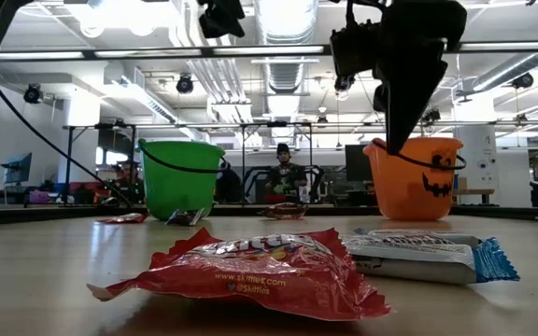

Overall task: Sort candy
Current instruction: Put the white candy into the green bucket

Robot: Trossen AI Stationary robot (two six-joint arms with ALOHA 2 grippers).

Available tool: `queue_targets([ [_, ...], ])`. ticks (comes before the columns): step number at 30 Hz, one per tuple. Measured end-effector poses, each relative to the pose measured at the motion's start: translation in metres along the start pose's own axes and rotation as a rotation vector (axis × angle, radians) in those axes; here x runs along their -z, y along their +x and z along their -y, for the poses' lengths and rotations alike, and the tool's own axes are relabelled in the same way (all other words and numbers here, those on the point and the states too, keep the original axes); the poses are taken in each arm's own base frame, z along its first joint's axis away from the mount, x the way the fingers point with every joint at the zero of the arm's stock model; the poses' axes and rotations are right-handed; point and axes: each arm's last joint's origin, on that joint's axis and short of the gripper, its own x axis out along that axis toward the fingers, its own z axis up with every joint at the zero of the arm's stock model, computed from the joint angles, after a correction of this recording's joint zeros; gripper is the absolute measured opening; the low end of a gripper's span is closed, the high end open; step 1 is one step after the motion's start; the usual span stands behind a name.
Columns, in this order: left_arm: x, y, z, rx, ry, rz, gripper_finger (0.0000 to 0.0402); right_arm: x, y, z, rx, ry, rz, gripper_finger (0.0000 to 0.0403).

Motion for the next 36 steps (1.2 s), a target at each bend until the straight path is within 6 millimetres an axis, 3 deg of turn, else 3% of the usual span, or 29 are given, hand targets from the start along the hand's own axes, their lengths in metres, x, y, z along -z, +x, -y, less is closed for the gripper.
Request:
queue_targets([
  [9, -0.001, -0.006, 0.001, -0.032, -0.027, 0.013, 0.0169, -0.001, 0.018, -0.018, -0.069, -0.036, -0.007, 0.0185],
  [36, -0.001, -0.006, 0.000, -0.057, -0.149, 0.016, 0.0169, 0.016, 0.048, -0.054, -0.088, -0.076, -0.075, 0.0185],
])
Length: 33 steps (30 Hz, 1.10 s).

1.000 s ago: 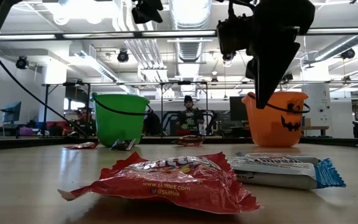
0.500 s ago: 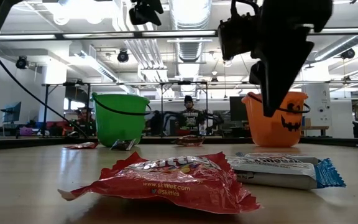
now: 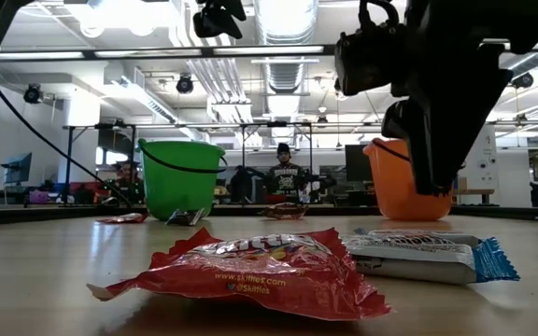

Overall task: Sort candy
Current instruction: Put the white candy into the green bucket

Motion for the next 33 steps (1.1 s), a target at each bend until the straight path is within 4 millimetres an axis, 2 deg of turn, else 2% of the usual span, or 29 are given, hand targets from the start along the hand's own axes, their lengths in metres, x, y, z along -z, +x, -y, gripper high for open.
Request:
queue_targets([
  [10, 0.000, 0.000, 0.000, 0.000, 0.028, 0.001, 0.0169, -0.001, 0.002, 0.000, -0.007, -0.012, 0.015, 0.0185],
  [28, 0.000, 0.000, 0.000, 0.000, 0.054, -0.001, 0.0169, 0.015, 0.027, 0.016, 0.001, 0.011, 0.009, 0.0185],
  [33, 0.000, 0.000, 0.000, 0.001, 0.054, -0.001, 0.0169, 0.016, 0.029, 0.017, -0.003, 0.009, 0.010, 0.0185],
])
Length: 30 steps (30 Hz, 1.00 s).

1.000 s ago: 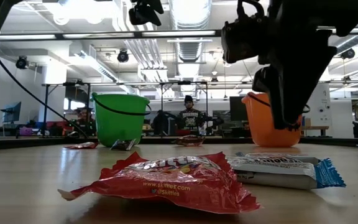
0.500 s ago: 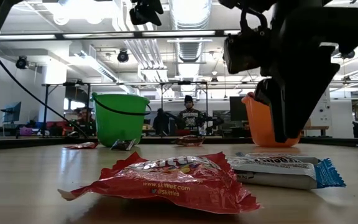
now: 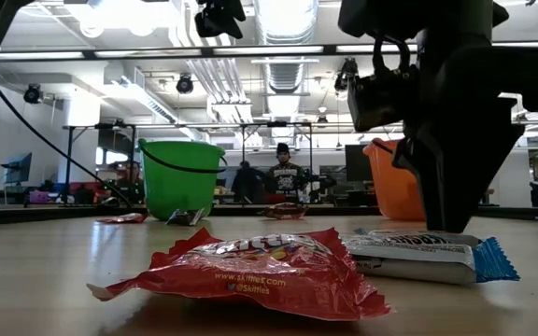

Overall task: Sort candy
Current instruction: Put the white candy into the green bucket

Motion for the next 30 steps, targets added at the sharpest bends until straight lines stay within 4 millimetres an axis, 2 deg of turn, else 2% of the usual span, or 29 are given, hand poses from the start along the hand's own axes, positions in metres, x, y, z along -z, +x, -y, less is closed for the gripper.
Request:
queue_targets([
  [21, 0.0000, 0.0000, 0.0000, 0.000, 0.000, 0.000, 0.0169, 0.0073, 0.0086, 0.0049, -0.010, 0.027, -0.006, 0.0183],
  [24, 0.0000, 0.0000, 0.0000, 0.000, 0.000, 0.000, 0.0169, 0.0074, 0.0086, 0.0050, -0.019, 0.030, -0.011, 0.0168],
  [30, 0.0000, 0.0000, 0.0000, 0.000, 0.000, 0.000, 0.0169, 0.0077, 0.0087, 0.0052, -0.028, 0.047, -0.017, 0.0099],
])
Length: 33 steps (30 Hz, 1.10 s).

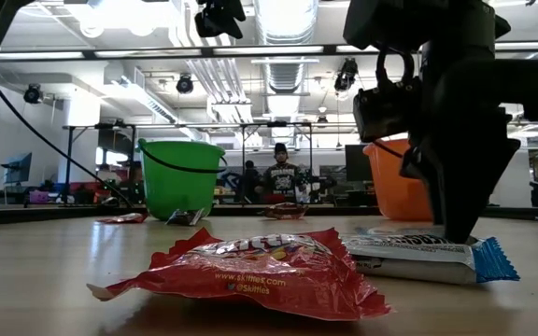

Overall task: Sort candy
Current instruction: Put the white candy into the green bucket

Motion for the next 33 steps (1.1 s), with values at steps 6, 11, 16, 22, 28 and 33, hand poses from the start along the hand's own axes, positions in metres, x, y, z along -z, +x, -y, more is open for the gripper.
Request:
queue_targets([
  [6, 0.0000, 0.0000, 0.0001, 0.000, 0.000, 0.000, 0.0169, 0.0007, -0.0005, -0.0017, -0.046, 0.014, -0.023, 0.0059],
  [11, 0.0000, 0.0000, 0.0001, 0.000, 0.000, 0.000, 0.0169, 0.0009, -0.0005, -0.0017, -0.050, 0.024, -0.029, 0.0056],
  [16, 0.0000, 0.0000, 0.0001, 0.000, 0.000, 0.000, 0.0169, 0.0010, -0.0012, -0.0016, -0.048, 0.034, -0.027, 0.0056],
  [22, 0.0000, 0.0001, 0.0001, 0.000, 0.000, 0.000, 0.0169, 0.0011, -0.0034, -0.0016, -0.044, 0.034, -0.018, 0.0056],
  [28, 0.0000, 0.0000, 0.0001, 0.000, 0.000, 0.000, 0.0169, 0.0010, -0.0036, -0.0015, -0.042, 0.028, -0.016, 0.0056],
  [33, 0.0000, 0.0001, 0.0001, 0.000, 0.000, 0.000, 0.0169, 0.0009, -0.0026, -0.0008, -0.046, 0.037, -0.023, 0.0056],
])
